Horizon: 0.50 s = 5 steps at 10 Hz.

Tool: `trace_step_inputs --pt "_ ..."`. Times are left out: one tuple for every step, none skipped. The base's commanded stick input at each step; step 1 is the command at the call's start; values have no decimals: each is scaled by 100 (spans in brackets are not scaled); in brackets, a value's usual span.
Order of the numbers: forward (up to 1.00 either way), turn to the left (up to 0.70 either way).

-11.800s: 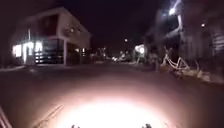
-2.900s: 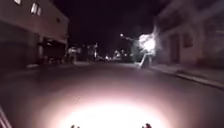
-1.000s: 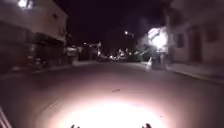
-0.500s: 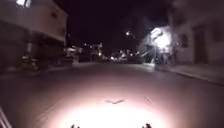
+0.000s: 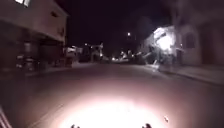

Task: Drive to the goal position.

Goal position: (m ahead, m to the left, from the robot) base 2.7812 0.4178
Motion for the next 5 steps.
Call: trace_step_inputs --pt "85 -34" --pt "85 -34" --pt "85 -34" --pt "85 -34" --pt "85 -34"
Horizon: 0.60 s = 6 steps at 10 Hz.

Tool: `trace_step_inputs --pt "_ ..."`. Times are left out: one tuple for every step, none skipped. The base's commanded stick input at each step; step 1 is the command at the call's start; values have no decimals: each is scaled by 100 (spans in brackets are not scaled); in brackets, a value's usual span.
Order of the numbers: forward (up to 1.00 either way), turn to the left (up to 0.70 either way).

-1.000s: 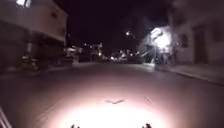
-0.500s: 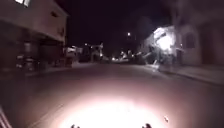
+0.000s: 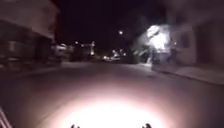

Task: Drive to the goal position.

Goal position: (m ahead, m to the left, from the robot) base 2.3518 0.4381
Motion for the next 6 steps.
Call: trace_step_inputs --pt "85 -18" --pt "85 0" --pt "85 0" --pt "85 0" --pt "85 0" --pt "85 0"
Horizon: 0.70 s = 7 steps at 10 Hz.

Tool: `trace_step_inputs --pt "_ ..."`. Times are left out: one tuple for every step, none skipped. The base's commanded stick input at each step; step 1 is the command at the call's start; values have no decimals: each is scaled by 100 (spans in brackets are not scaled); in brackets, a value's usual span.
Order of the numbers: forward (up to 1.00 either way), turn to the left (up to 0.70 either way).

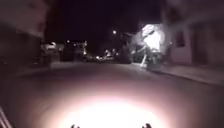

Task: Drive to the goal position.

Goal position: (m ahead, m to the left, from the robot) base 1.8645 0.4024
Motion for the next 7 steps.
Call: trace_step_inputs --pt "85 0" --pt "85 0" --pt "85 0" --pt "85 0" --pt "85 0" --pt "85 0" --pt "85 0"
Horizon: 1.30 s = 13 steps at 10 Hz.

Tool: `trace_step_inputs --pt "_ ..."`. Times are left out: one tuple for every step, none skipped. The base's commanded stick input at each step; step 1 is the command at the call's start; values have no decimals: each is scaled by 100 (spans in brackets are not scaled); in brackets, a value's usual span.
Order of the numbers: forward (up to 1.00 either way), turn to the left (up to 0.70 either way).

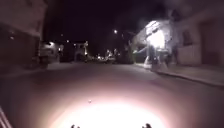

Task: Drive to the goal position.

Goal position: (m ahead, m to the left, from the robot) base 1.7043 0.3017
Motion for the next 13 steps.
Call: trace_step_inputs --pt "85 0" --pt "85 0" --pt "85 0" --pt "85 0" --pt "85 0" --pt "85 0" --pt "85 0" --pt "85 0" --pt "85 0" --pt "85 0" --pt "85 0" --pt "85 0" --pt "85 0"
